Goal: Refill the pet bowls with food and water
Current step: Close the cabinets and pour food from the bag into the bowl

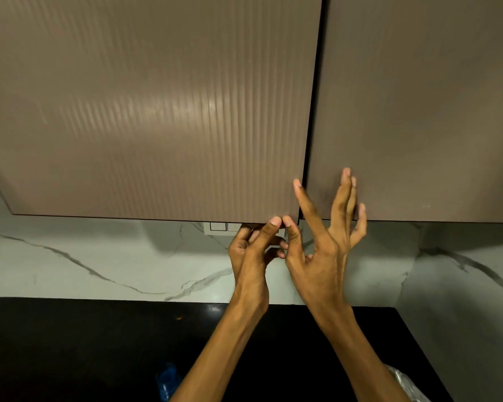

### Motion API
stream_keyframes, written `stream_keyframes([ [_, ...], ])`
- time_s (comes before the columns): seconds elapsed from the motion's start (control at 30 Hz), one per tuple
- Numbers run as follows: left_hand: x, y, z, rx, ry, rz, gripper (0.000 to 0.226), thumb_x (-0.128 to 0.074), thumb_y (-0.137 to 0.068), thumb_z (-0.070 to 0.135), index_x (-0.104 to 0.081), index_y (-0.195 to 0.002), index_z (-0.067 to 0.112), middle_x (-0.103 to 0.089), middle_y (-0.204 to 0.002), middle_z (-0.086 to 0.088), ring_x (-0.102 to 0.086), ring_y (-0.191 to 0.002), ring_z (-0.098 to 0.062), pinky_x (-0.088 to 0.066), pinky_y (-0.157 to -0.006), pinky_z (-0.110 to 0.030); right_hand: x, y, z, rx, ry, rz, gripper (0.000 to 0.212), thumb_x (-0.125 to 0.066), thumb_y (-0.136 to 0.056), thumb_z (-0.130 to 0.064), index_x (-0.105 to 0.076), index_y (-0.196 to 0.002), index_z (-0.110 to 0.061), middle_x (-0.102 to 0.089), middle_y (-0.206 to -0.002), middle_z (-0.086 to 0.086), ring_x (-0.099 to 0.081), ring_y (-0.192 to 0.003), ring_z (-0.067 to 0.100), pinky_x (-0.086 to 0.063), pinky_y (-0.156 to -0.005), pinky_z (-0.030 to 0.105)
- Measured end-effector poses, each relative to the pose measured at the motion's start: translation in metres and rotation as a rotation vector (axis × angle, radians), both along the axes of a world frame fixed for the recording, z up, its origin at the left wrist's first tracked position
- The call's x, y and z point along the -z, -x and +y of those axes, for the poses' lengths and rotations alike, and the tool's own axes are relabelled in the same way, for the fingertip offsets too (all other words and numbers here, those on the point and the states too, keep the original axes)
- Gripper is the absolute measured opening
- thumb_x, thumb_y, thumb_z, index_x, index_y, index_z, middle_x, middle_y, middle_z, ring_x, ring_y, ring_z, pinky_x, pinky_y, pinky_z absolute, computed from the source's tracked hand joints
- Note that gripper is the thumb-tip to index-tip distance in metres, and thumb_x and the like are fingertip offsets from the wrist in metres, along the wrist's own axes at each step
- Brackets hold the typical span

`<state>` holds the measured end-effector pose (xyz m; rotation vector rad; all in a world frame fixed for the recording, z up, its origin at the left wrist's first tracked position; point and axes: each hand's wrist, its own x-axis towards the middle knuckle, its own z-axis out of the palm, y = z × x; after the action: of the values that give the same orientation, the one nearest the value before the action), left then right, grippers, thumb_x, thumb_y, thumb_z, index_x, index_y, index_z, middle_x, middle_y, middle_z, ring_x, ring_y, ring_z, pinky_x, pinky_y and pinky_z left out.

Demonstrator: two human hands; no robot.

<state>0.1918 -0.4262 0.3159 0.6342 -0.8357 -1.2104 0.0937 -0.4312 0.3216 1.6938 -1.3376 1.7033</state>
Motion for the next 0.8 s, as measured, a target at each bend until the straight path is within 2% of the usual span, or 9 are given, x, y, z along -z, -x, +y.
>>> stream_keyframes([
  [0.23, 0.0019, 0.0005, -0.0072, -0.016, 0.009, -0.012, 0.030, -0.075, -0.085, 0.023, -0.069, -0.105, 0.002, -0.073, -0.092, -0.010, -0.065, -0.074, -0.020, -0.054, -0.071, -0.036, 0.0009, -0.0034, -0.0062, 0.067, 0.008, -0.005, 0.050, -0.065, -0.100, -0.032, -0.055, -0.149, -0.031, -0.016, -0.169, 0.026, -0.013, -0.160, 0.035, -0.008, -0.126, 0.057],
  [0.4, 0.0040, 0.0028, -0.0095, -0.005, -0.004, -0.011, 0.019, -0.072, -0.092, 0.020, -0.071, -0.102, 0.004, -0.074, -0.090, -0.008, -0.064, -0.076, -0.023, -0.052, -0.076, -0.041, 0.0027, -0.0018, -0.0074, 0.090, 0.014, 0.004, 0.051, -0.067, -0.100, -0.032, -0.054, -0.149, -0.034, -0.014, -0.170, 0.020, -0.012, -0.160, 0.032, -0.008, -0.126, 0.054],
  [0.63, 0.0037, 0.0033, -0.0082, -0.012, -0.025, -0.026, 0.022, -0.071, -0.094, 0.022, -0.071, -0.103, 0.003, -0.074, -0.093, -0.009, -0.065, -0.078, -0.021, -0.052, -0.080, -0.045, 0.0037, -0.0019, -0.0089, 0.111, -0.002, 0.005, 0.052, -0.069, -0.099, -0.033, -0.054, -0.149, -0.035, -0.018, -0.169, 0.024, -0.015, -0.160, 0.033, -0.009, -0.126, 0.053],
  [0.8, 0.0044, 0.0048, -0.0050, -0.032, -0.048, -0.035, 0.033, -0.070, -0.095, 0.024, -0.068, -0.109, -0.005, -0.074, -0.099, -0.013, -0.065, -0.083, -0.025, -0.054, -0.084, -0.045, 0.0036, -0.0003, -0.0073, 0.109, 0.004, 0.011, 0.051, -0.069, -0.099, -0.032, -0.055, -0.148, -0.034, -0.019, -0.168, 0.025, -0.016, -0.159, 0.034, -0.011, -0.126, 0.055],
])
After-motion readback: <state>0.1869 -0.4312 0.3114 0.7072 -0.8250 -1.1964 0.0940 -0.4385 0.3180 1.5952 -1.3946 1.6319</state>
